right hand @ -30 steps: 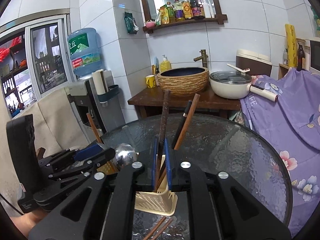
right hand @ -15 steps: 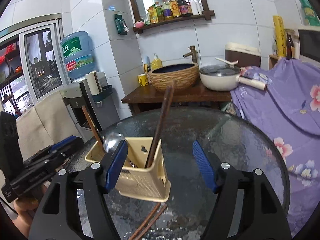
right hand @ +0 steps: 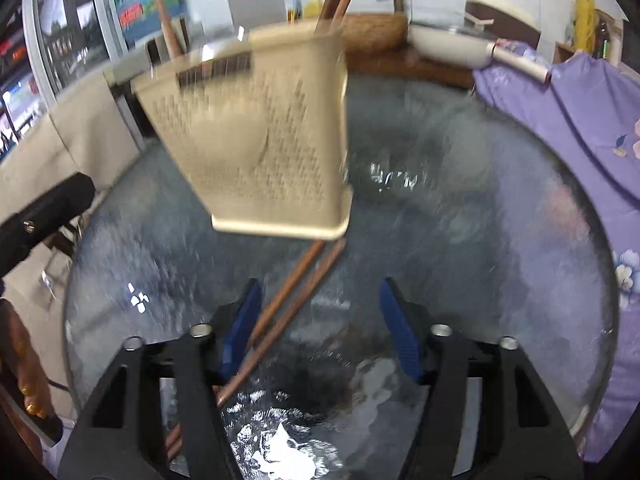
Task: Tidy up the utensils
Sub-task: 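Open both tools and move them back down to the remaining chopsticks, then close the right tool on a wooden chopstick while the left tool grasps another chopstick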
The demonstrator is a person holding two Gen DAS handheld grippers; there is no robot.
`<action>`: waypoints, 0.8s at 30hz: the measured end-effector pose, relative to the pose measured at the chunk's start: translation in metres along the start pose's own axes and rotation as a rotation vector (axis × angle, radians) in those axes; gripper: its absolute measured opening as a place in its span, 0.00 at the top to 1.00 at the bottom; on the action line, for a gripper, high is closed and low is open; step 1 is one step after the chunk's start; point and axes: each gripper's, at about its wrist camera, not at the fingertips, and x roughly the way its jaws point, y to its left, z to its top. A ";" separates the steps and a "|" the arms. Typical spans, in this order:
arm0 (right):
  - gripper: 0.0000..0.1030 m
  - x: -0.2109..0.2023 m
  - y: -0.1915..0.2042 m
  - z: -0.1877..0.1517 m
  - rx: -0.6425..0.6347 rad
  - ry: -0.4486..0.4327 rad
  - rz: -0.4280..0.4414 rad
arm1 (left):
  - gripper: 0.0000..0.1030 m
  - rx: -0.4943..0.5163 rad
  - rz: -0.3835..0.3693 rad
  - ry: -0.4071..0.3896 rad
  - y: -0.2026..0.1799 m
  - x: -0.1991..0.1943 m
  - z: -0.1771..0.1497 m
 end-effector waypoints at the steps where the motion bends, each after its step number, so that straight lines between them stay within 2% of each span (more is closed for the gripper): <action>1: 0.53 0.007 0.004 -0.005 -0.010 0.017 -0.012 | 0.45 -0.010 0.003 0.009 0.003 0.001 -0.004; 4: 0.57 0.019 0.008 -0.011 -0.007 0.042 -0.029 | 0.45 -0.022 0.020 0.040 0.010 0.004 -0.015; 11: 0.58 0.032 0.010 -0.011 0.015 0.074 -0.036 | 0.45 -0.015 0.037 0.079 0.014 0.008 -0.030; 18: 0.71 0.038 0.024 -0.008 -0.038 0.087 -0.083 | 0.43 0.002 0.054 0.102 0.012 0.013 -0.038; 24: 0.85 0.043 0.030 -0.001 -0.099 0.100 -0.085 | 0.43 0.012 0.059 0.130 0.008 0.019 -0.041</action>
